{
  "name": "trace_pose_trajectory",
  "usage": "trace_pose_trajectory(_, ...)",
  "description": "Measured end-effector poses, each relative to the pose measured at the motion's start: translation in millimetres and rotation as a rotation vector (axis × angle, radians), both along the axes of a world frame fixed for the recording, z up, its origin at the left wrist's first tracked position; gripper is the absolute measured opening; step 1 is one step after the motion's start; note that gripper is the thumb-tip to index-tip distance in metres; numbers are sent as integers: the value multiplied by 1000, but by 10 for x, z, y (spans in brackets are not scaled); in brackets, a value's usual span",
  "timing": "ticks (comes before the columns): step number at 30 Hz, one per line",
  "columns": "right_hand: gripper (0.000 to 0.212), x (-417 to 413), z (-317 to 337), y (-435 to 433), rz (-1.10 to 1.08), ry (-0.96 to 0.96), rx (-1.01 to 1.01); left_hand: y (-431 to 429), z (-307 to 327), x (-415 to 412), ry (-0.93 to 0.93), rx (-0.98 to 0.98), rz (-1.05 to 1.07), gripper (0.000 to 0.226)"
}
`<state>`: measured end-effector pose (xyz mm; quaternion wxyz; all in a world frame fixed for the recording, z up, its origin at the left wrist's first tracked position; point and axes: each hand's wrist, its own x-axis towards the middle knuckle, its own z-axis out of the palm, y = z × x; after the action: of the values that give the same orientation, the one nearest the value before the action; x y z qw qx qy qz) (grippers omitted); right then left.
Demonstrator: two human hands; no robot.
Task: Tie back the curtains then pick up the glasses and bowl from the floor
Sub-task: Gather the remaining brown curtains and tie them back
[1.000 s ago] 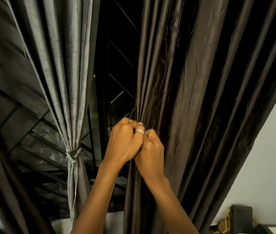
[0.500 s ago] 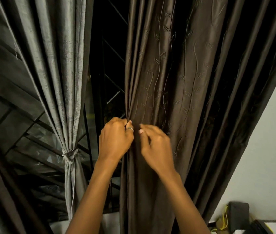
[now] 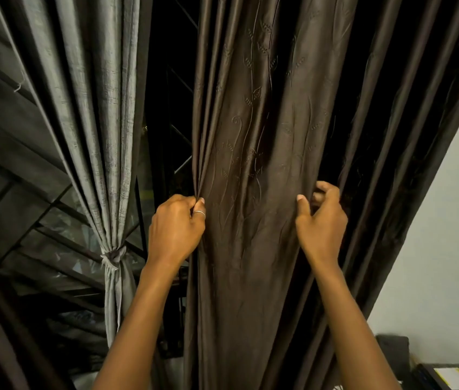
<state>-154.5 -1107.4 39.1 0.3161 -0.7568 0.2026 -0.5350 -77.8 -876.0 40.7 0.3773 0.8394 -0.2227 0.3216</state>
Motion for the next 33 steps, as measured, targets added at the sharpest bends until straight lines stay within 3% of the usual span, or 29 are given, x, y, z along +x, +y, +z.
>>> trace_pose_trajectory(3,16,-30,18,-204,29,-23,-51,103,17,59,4,-24,12,51)
trace_pose_trajectory(8,19,-33,63,-363,65,46,14,191,49,83,-4,-22,18,54)
trace_pose_trajectory(15,13,-28,-136,-29,150,-37,93,83,20,-40,-29,-63,28,58)
trace_pose_trajectory(24,10,29,-297,663,227,-56,-183,-226,-55,-182,-2,-63,-52,48)
trace_pose_trajectory(33,20,57,-356,1032,395,-74,-143,-330,-60,-236,16,-95,-174,46)
